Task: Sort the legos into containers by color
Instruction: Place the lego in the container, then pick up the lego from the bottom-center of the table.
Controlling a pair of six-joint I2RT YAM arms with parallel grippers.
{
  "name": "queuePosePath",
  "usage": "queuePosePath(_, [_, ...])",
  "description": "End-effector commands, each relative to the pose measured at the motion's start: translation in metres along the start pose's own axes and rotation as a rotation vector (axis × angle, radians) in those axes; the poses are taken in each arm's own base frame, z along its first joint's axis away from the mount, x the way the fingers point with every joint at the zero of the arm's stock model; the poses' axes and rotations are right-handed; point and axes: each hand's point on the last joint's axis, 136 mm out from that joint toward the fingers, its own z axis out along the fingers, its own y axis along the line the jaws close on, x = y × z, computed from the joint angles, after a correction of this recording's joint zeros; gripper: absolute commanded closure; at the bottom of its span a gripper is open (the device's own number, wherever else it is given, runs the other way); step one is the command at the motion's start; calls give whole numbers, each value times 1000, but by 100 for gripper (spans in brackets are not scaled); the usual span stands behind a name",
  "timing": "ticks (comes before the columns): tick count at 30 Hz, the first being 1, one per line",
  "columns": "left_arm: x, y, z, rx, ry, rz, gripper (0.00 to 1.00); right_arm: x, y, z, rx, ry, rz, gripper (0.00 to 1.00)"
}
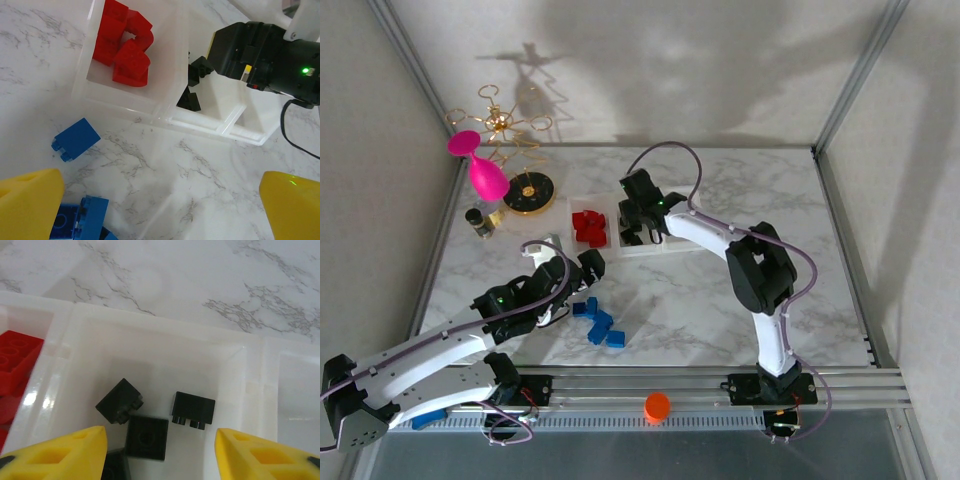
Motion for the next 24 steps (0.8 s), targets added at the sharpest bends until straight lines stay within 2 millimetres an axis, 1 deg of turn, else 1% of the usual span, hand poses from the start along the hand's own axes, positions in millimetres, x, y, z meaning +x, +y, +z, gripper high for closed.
queuePosePath(1, [-7,-7,-8,31,5,-12,0,-13,12,-44,-67,-51,5,39])
queuePosePath(5, [1,-2,-8,31,34,-10,0,6,22,-74,-125,-42,4,36])
queuePosePath(11, [12,12,-12,22,72,-21,0,49,34,-114,-211,-3,8,32])
queuePosePath(13, [16,17,-14,22,85,-22,0,67,36,-125,-232,19,8,31])
queuePosePath(15, [18,22,-16,18,91,-20,0,85,39,-133,-238,40,9,30])
queuePosePath(19, [21,34,-20,-1,98,-25,0,123,52,-150,-270,88,-5,27])
queuePosePath(24, [30,48,-21,-17,119,-40,0,172,70,-161,-289,146,-63,24])
